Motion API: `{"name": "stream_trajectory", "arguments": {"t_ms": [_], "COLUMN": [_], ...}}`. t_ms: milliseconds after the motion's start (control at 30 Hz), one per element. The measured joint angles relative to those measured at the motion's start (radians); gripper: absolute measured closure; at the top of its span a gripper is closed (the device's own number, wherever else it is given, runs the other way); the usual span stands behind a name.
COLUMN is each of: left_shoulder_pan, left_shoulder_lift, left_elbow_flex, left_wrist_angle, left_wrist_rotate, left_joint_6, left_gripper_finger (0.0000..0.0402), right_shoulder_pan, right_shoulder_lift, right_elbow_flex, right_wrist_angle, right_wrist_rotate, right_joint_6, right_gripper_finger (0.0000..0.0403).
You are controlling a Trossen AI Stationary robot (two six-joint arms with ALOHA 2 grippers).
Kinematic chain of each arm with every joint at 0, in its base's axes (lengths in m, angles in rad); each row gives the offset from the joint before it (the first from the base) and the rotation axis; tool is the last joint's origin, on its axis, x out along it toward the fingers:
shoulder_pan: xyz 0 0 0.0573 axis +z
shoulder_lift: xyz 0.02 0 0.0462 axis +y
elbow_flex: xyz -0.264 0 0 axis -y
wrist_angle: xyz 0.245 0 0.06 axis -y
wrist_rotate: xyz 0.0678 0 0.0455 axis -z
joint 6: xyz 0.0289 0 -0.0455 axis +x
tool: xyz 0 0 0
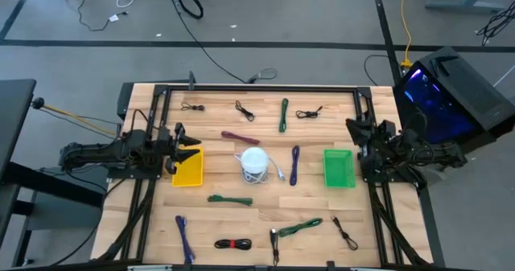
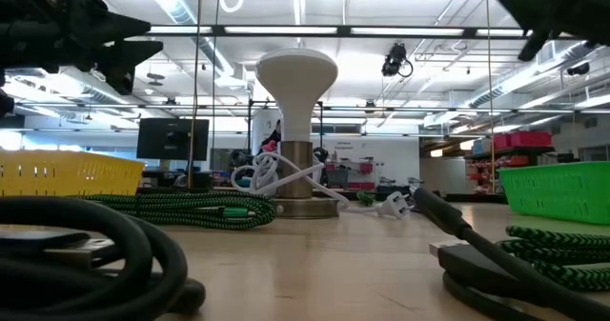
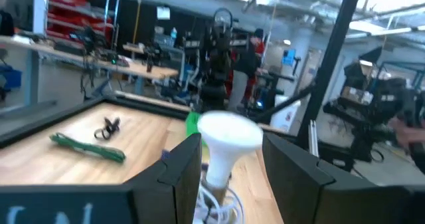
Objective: Pick & Place USB Port
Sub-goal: Put the black charger cable into the green bin
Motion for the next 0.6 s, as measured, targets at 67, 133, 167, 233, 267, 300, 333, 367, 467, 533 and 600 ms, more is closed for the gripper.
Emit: {"name": "stream_trajectory", "arguments": {"t_ms": [67,133,167,233,267,300,333,367,467,533,600], "left_shoulder_pan": [0.0,0.0,0.0,0.0,0.0,0.0,0.0,0.0,0.0,0.0,0.0], "left_shoulder_lift": [-0.001,0.0,0.0,0.0,0.0,0.0,0.0,0.0,0.0,0.0,0.0], "left_elbow_flex": [0.0,0.0,0.0,0.0,0.0,0.0,0.0,0.0,0.0,0.0,0.0], "left_wrist_angle": [0.03,0.027,0.026,0.035,0.036,0.034,0.034,0.034,0.037,0.055,0.077], "left_wrist_rotate": [0.003,0.008,0.006,-0.024,-0.057,-0.098,-0.14,-0.178,-0.235,-0.243,-0.247], "left_joint_6": [0.0,0.0,0.001,0.001,0.009,0.027,0.037,0.053,0.084,0.11,0.129], "left_gripper_finger": [0.0236,0.0236,0.0236,0.0236,0.0236,0.0236,0.0236,0.0236,0.0236,0.0236,0.0236], "right_shoulder_pan": [0.0,0.0,-0.001,-0.006,-0.01,-0.017,-0.027,-0.039,-0.097,-0.148,-0.208], "right_shoulder_lift": [0.0,0.001,0.001,0.001,0.006,0.027,0.051,0.076,0.205,0.324,0.462], "right_elbow_flex": [0.0,0.0,0.0,0.0,0.0,0.005,0.013,0.02,0.092,0.162,0.254], "right_wrist_angle": [-0.017,-0.008,0.008,0.08,0.126,0.167,0.174,0.157,0.078,0.06,0.039], "right_wrist_rotate": [0.036,0.05,0.049,0.039,0.033,0.041,0.071,0.104,0.17,0.153,0.142], "right_joint_6": [0.059,0.057,0.035,-0.017,-0.048,-0.089,-0.122,-0.136,-0.141,-0.149,-0.204], "right_gripper_finger": [0.0341,0.0341,0.0341,0.0341,0.0341,0.0341,0.0341,0.0341,0.0341,0.0341,0.0341]}}
